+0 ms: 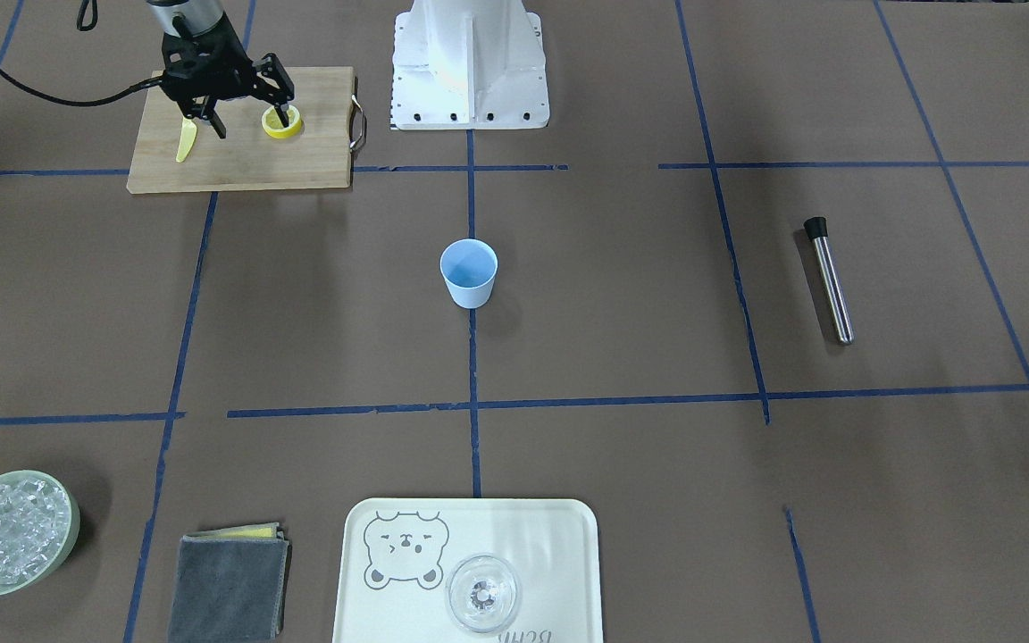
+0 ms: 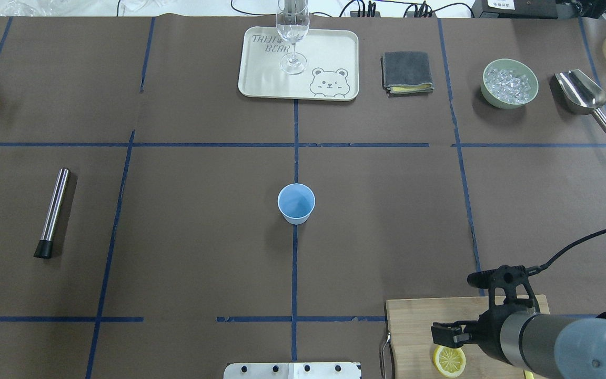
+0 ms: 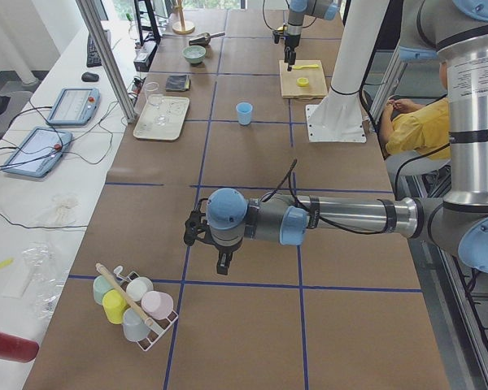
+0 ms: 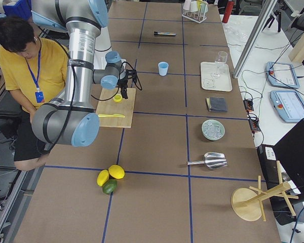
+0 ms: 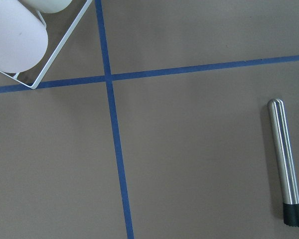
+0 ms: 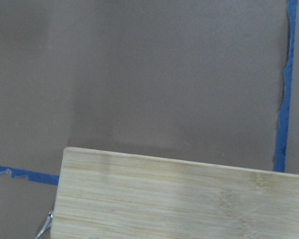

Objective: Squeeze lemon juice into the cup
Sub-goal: 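Move the right gripper down over a lemon slice on the wooden board, then close the right gripper on the lemon slice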

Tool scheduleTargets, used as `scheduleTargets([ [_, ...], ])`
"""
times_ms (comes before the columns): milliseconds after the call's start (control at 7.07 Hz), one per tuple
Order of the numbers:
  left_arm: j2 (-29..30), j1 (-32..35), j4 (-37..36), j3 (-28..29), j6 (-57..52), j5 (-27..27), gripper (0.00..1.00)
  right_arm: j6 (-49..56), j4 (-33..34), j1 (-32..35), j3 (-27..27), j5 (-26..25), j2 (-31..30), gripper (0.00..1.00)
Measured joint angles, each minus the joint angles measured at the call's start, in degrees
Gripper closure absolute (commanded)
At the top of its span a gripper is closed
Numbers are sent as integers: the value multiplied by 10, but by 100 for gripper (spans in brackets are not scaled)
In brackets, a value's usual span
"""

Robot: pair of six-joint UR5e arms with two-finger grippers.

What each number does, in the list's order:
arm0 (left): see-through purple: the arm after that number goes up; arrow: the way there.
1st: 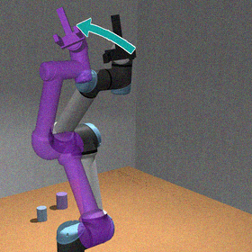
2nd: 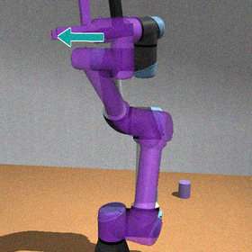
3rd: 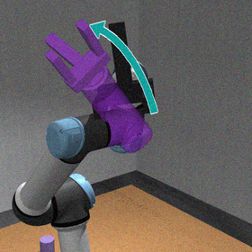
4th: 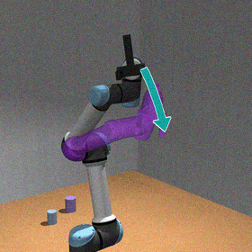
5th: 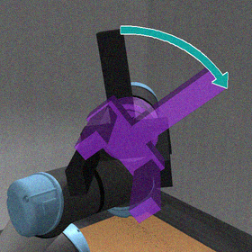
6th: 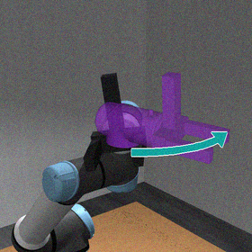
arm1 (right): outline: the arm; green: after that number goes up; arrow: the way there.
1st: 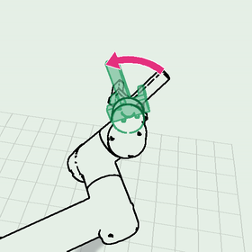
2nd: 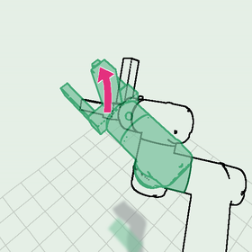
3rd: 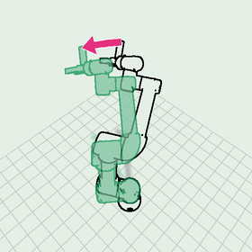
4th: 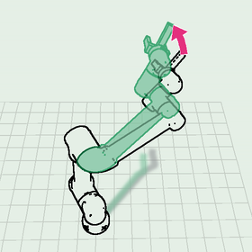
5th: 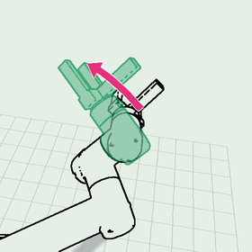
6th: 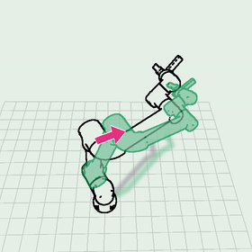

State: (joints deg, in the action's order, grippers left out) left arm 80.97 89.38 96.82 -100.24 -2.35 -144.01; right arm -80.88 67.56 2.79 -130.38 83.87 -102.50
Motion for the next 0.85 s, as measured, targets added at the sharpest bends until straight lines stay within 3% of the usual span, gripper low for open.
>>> scheduleTargets([
  [283, 0, 1, 10, 0, 1, 2, 0, -27, 1, -43, 11, -35, 1, 0],
  [848, -7, 2, 19, -5, 1, 4, 0, -31, 1, -56, 37, -16, 11, 0],
])
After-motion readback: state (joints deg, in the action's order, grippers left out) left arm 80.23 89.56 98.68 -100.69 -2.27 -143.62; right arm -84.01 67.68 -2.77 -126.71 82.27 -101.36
